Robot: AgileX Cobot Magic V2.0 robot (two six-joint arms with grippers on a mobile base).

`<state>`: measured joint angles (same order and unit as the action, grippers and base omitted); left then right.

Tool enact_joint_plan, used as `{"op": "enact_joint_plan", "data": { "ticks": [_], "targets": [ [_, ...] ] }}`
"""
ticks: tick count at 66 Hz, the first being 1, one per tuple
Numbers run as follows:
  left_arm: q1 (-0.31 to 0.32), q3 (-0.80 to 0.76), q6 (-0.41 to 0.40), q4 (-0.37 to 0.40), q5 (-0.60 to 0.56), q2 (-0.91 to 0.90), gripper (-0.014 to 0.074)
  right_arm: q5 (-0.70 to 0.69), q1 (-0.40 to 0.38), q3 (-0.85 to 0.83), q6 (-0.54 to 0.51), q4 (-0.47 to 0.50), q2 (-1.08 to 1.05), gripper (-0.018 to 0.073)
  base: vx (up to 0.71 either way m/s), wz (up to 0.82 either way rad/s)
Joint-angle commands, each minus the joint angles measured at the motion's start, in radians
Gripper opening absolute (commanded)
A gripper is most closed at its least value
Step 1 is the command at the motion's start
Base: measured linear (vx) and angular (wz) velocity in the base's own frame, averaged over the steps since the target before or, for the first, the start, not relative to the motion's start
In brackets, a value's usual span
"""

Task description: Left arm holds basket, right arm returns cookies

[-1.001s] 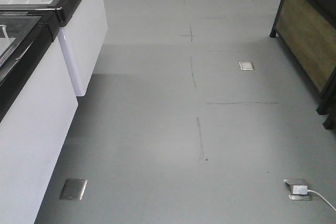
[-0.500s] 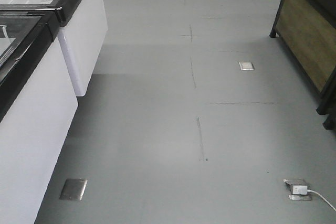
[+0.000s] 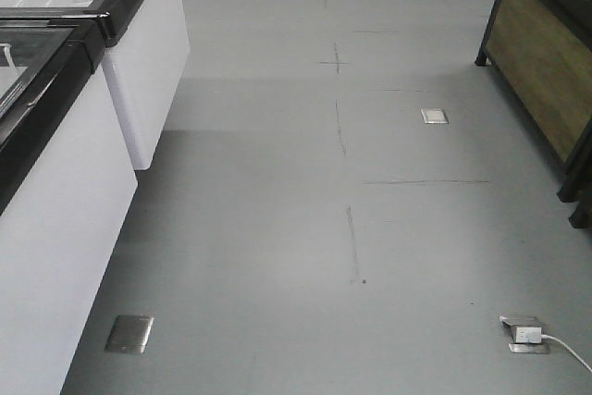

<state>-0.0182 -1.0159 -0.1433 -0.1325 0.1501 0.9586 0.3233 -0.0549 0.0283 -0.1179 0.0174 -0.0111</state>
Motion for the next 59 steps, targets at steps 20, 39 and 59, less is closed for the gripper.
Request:
{"op": "enact_joint_plan", "data": {
  "ticks": [20, 39, 59],
  "targets": [
    [0.002, -0.034, -0.015, 0.002, -0.102, -0.007, 0.0566, -0.071, -0.005, 0.016, -0.008, -0.009, -0.012, 0.0004, 0.00, 0.00],
    [-0.076, -0.034, -0.031, 0.001, -0.100, -0.007, 0.0533, -0.071, -0.005, 0.016, -0.008, -0.009, -0.012, 0.0004, 0.00, 0.00],
    [-0.322, -0.034, -0.118, 0.001, -0.102, -0.008, 0.0523, -0.072, -0.005, 0.016, -0.008, -0.009, -0.012, 0.0004, 0.00, 0.00]
  ]
}}
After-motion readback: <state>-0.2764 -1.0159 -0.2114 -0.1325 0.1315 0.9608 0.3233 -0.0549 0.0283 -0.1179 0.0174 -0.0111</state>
